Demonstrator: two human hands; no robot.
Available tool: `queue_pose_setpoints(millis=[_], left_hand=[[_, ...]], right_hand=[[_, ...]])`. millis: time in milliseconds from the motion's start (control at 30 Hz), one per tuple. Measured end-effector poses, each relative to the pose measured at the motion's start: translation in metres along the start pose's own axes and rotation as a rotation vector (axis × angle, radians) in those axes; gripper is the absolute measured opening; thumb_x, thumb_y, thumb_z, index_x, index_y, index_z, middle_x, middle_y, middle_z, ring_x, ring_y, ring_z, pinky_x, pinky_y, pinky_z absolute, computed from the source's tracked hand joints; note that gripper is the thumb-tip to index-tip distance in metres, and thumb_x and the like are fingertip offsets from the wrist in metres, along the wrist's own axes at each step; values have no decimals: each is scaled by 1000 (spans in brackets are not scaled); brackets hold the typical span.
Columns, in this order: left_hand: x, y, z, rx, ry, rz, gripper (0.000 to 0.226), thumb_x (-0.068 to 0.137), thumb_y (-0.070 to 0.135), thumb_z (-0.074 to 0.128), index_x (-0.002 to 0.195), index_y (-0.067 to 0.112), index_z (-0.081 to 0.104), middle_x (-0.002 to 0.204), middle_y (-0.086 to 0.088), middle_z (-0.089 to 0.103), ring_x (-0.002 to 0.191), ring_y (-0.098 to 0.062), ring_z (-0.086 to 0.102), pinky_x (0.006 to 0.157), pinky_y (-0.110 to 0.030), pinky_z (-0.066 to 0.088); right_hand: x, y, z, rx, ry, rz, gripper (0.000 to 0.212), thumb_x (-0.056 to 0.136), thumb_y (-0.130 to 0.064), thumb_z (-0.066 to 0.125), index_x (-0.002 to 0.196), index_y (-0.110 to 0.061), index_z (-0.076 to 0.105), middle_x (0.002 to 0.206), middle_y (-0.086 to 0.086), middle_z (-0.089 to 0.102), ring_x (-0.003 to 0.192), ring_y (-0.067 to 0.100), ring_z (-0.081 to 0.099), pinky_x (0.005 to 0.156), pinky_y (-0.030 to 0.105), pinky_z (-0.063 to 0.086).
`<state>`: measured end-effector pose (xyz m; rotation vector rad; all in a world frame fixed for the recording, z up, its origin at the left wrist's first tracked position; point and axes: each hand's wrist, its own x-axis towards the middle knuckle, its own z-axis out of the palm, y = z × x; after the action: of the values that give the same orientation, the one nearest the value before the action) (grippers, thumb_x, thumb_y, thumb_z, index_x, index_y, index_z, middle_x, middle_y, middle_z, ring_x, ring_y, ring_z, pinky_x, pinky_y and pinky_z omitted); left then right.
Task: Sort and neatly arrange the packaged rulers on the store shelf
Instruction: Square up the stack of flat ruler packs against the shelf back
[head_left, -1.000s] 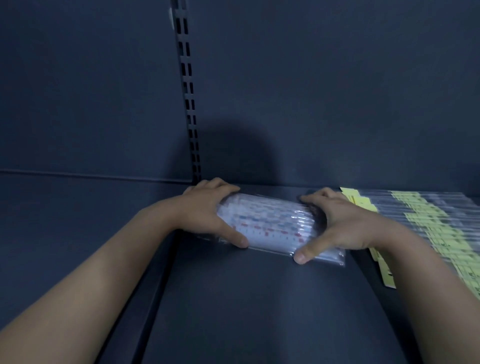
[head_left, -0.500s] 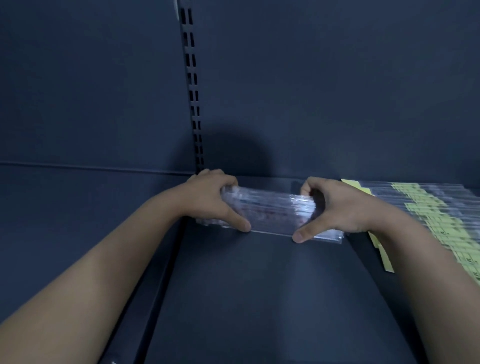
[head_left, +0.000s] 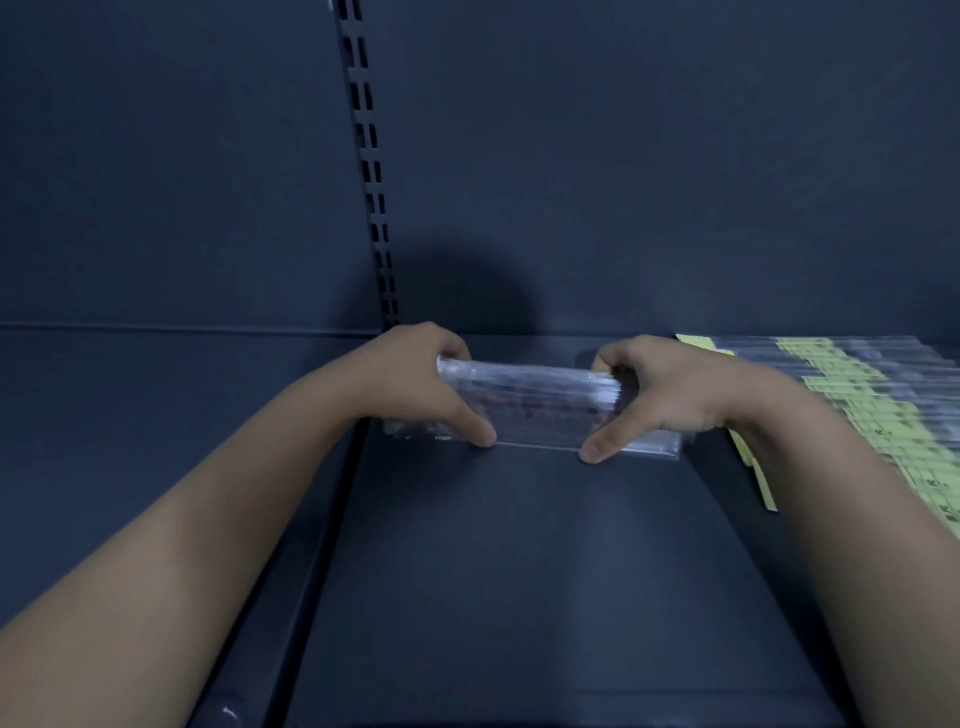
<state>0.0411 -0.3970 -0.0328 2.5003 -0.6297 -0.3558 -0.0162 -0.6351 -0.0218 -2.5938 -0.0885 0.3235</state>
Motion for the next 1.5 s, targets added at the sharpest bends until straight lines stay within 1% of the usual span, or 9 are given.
queue_pose_setpoints(millis=[167,367,567,767,933,1133,1233,1300,1500], left_hand=[[-3,3,-2,2,33,40,43,44,47,92,72,27,66,78,12,68,74,-7,65,65,-33,52],[-9,6,-3,6,75,118,45,46,43,92,84,35,68,87,20,68,82,3,62,75,-25,53],[-12,6,-2,20,80,201,40,49,44,91,81,33,69,80,20,69,76,4,63,66,-20,51],[-11,2,-1,50,224,294,41,53,54,85,85,37,66,81,21,67,78,6,62,68,-22,49],[-5,-8,-4,132,171,212,45,54,59,83,91,39,66,88,21,63,84,7,55,70,-19,42],[0,-22,-9,-56,65,177,30,67,32,87,93,27,72,92,14,71,87,0,65,80,-24,49],[5,-24,-3,-238,155,166,35,66,18,88,97,16,73,98,3,73,95,-10,67,89,-29,50],[9,-26,-2,-426,245,160,37,59,10,90,92,14,74,93,1,75,91,-12,69,80,-23,52],[16,-26,-6,-566,363,155,37,56,17,92,88,22,74,89,16,73,83,5,66,66,-5,46]], right_hand=[[-4,-4,1,-73,23,-27,57,49,-41,90,81,-9,55,69,0,53,63,16,49,58,31,35],[-8,-6,2,-90,88,-52,50,46,-39,91,76,-18,58,68,-6,62,59,8,55,55,27,41],[-8,-2,2,-158,169,-130,42,41,-41,90,64,-21,59,56,-7,58,49,5,50,49,25,41],[-4,-4,3,-196,347,-216,46,47,-40,89,79,-24,61,82,-10,61,78,13,55,71,36,49],[-11,18,-9,-36,238,-62,40,52,-30,91,82,-24,65,82,-12,64,71,-1,54,59,13,38],[-10,30,-6,278,138,-69,28,63,-1,84,87,-10,72,88,6,74,79,16,67,75,24,51],[-3,33,-1,463,190,-57,29,62,9,80,86,-3,72,83,11,74,73,20,65,70,26,51],[0,35,1,578,275,-63,33,57,12,81,85,-4,73,77,9,74,70,18,66,70,28,51],[11,40,2,865,476,-70,48,52,5,84,95,-13,70,82,1,74,72,14,69,68,25,57]])
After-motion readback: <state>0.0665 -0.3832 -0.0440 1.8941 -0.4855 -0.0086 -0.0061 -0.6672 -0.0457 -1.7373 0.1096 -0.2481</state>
